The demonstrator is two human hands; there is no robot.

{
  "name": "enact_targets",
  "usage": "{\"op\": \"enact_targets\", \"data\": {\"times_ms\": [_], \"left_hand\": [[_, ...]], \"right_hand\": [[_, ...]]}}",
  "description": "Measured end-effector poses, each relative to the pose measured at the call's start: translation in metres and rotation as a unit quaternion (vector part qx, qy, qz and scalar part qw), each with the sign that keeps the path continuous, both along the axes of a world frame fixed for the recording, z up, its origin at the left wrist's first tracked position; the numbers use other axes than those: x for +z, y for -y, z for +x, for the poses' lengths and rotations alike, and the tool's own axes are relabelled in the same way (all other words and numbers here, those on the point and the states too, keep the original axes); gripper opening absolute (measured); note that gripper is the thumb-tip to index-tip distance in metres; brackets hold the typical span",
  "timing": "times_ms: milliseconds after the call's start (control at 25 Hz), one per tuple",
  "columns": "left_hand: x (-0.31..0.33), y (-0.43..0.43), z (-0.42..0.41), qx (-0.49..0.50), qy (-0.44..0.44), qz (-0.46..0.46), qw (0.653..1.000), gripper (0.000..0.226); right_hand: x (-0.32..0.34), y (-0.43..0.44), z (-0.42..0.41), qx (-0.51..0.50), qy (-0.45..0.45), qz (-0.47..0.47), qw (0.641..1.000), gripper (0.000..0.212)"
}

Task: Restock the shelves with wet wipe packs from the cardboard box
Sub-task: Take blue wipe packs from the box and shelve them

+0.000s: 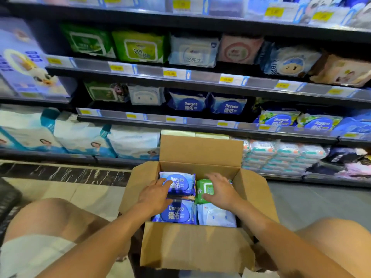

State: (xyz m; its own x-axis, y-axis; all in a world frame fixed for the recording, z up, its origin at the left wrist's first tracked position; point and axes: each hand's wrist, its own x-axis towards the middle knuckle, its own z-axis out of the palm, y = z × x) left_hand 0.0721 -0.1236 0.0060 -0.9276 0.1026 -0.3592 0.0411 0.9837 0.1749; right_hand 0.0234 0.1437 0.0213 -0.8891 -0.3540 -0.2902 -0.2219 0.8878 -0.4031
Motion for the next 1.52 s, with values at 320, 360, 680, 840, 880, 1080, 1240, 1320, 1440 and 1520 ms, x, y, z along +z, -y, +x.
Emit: {"op": "enact_targets", "data": {"times_ms": [320, 360, 680, 840, 880, 1080, 1240, 1320, 1440, 1520], "left_hand": [[-0.049, 0.001, 0.002, 0.074, 0.121, 0.093, 0.985, 0.07], [-0.052, 0.003, 0.001, 0.093, 0.132, 0.11, 0.981, 0.071], [-0.066, 0.007, -0.011, 0.306, 0.185, 0.286, 0.889, 0.064], [-0.061, 0.006, -0.013, 0.402, 0.218, 0.38, 0.804, 0.057], [-0.06, 0.007, -0.013, 0.411, 0.218, 0.391, 0.794, 0.056], [-0.059, 0.005, -0.011, 0.443, 0.21, 0.442, 0.752, 0.055], [-0.055, 0.004, -0.014, 0.458, 0.187, 0.463, 0.736, 0.053], [-0.05, 0.002, -0.016, 0.454, 0.175, 0.465, 0.74, 0.053], [-0.045, -0.002, -0.018, 0.449, 0.165, 0.468, 0.743, 0.059], [-0.043, -0.005, -0.023, 0.449, 0.155, 0.469, 0.745, 0.063]], "right_hand": [[-0.076, 0.025, 0.009, 0.0, 0.205, 0.023, 0.979, 0.091], [-0.082, 0.028, 0.01, -0.013, 0.236, 0.011, 0.972, 0.089], [-0.109, 0.05, 0.005, -0.143, 0.361, -0.025, 0.921, 0.043], [-0.095, 0.059, 0.005, -0.237, 0.436, -0.103, 0.862, 0.023], [-0.092, 0.059, 0.004, -0.258, 0.443, -0.125, 0.849, 0.023], [-0.081, 0.05, 0.002, -0.288, 0.443, -0.204, 0.824, 0.02], [-0.089, 0.043, 0.006, -0.301, 0.416, -0.243, 0.823, 0.048], [-0.088, 0.041, 0.008, -0.304, 0.409, -0.258, 0.821, 0.05], [-0.084, 0.033, 0.006, -0.311, 0.389, -0.263, 0.826, 0.059], [-0.082, 0.03, 0.005, -0.32, 0.378, -0.259, 0.829, 0.071]]}}
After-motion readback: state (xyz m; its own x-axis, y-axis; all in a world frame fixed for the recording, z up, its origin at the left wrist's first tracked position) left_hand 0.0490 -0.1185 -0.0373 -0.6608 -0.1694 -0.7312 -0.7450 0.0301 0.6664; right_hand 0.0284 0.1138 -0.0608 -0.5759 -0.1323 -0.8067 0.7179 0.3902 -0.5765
